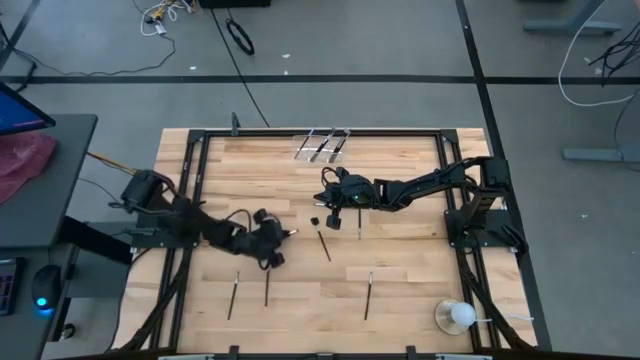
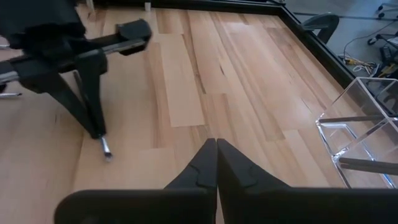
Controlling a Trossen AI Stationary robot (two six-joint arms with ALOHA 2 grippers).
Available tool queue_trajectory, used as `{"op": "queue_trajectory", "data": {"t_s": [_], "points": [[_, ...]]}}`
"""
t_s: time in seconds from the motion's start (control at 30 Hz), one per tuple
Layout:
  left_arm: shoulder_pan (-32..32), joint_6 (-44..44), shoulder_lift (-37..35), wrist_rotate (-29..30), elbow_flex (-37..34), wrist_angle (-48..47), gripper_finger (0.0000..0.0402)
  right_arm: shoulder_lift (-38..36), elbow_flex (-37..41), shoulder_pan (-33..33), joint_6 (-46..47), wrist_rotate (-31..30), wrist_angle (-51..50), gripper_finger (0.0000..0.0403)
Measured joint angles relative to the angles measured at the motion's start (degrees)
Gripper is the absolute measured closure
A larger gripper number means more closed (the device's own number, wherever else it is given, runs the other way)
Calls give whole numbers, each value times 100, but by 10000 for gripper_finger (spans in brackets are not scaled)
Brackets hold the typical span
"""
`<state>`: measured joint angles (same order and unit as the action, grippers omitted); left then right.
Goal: Put items in baskets/containers
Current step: Put the black eyeshadow brush into the transparent organizer
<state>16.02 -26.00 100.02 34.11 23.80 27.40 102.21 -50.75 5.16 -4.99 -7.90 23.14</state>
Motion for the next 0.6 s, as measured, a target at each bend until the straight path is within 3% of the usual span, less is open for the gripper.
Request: {"op": "queue_trajectory", "data": {"t_s": [0.2,0.37,0.6], "points": [[-495,505,25,-279,-8,338,390,0,0,1,2,57,-72,399],[-704,1041,46,-540,-21,992,389,2,1,-12,-11,885,-141,396],[-943,1249,40,-903,-19,1604,387,4,129,-61,-140,1544,-122,337]]}}
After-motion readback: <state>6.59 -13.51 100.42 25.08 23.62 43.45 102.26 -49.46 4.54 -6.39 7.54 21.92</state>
